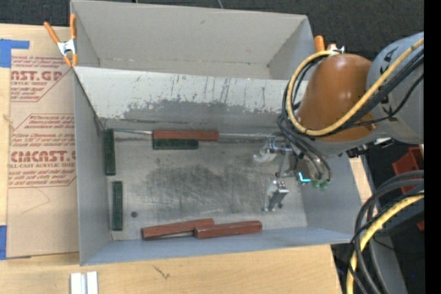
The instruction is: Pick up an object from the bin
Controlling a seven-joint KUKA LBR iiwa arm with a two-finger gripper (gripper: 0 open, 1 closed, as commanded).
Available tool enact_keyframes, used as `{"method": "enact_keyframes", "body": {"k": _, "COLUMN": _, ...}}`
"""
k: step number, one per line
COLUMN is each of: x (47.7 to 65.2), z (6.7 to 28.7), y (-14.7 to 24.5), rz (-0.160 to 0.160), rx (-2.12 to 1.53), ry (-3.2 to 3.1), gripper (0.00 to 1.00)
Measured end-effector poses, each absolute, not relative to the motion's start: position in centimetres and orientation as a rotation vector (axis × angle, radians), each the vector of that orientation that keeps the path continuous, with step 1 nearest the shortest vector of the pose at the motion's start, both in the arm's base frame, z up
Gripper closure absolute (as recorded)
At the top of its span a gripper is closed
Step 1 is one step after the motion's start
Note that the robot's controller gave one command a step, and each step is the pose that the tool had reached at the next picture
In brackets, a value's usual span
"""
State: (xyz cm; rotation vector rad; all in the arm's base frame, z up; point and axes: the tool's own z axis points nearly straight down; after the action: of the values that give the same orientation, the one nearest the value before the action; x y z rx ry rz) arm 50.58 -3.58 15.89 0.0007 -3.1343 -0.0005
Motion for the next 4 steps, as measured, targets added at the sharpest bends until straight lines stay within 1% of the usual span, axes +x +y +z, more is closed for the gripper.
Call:
{"method": "enact_keyframes", "body": {"k": 1, "x": 50.8, "z": 16.3, "y": -3.6, "rz": 0.0, "rx": 0.001, "ry": -3.142, "gripper": 0.0}}
{"method": "enact_keyframes", "body": {"k": 2, "x": 49.8, "z": 12.4, "y": -2.5, "rz": 0.002, "rx": 0.093, "ry": -3.148, "gripper": 0.0}}
{"method": "enact_keyframes", "body": {"k": 3, "x": 48.8, "z": 7.9, "y": -2.5, "rz": -0.001, "rx": 0.108, "ry": -3.141, "gripper": 0.0}}
{"method": "enact_keyframes", "body": {"k": 4, "x": 49.1, "z": 7.2, "y": -3.2, "rz": -0.005, "rx": 0.344, "ry": -3.145, "gripper": 0.0}}
